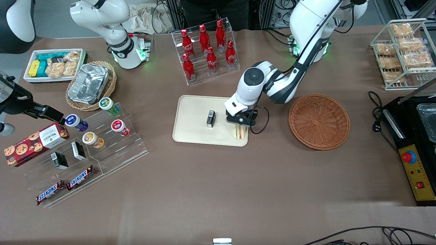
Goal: Place sandwich from basket to tray
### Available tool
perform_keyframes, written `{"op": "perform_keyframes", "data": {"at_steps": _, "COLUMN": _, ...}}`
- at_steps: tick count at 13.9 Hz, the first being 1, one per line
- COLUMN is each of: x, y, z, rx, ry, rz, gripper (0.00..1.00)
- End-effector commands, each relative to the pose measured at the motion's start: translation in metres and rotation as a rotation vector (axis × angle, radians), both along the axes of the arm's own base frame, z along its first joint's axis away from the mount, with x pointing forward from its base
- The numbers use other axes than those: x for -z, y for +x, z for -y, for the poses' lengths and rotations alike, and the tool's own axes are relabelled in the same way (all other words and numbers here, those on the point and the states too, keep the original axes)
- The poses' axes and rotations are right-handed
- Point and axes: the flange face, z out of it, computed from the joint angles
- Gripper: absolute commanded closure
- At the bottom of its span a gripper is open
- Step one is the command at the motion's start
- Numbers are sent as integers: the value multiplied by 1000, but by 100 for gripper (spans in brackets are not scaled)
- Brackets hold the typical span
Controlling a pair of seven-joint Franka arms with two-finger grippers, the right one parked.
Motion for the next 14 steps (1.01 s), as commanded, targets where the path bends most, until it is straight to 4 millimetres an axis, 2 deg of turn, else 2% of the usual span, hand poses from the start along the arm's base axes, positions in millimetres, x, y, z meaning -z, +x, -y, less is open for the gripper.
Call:
{"op": "perform_keyframes", "data": {"at_steps": 1, "x": -50, "y": 15, "z": -2, "rx": -32, "ry": 8, "rz": 46, "gripper": 0}}
{"op": "perform_keyframes", "data": {"at_steps": 3, "x": -101, "y": 34, "z": -15, "rx": -77, "ry": 12, "rz": 68, "gripper": 0}}
{"op": "perform_keyframes", "data": {"at_steps": 5, "x": -153, "y": 53, "z": -41, "rx": -119, "ry": 22, "rz": 104, "gripper": 0}}
{"op": "perform_keyframes", "data": {"at_steps": 7, "x": -190, "y": 66, "z": -69, "rx": -157, "ry": 58, "rz": 124, "gripper": 0}}
{"op": "perform_keyframes", "data": {"at_steps": 8, "x": -204, "y": 67, "z": -76, "rx": -156, "ry": 70, "rz": 134, "gripper": 0}}
{"op": "perform_keyframes", "data": {"at_steps": 10, "x": -229, "y": 84, "z": -120, "rx": -199, "ry": 78, "rz": 159, "gripper": 0}}
{"op": "perform_keyframes", "data": {"at_steps": 11, "x": -238, "y": 87, "z": -137, "rx": -214, "ry": 100, "rz": 150, "gripper": 0}}
{"op": "perform_keyframes", "data": {"at_steps": 14, "x": -263, "y": 99, "z": -181, "rx": -168, "ry": 149, "rz": 140, "gripper": 0}}
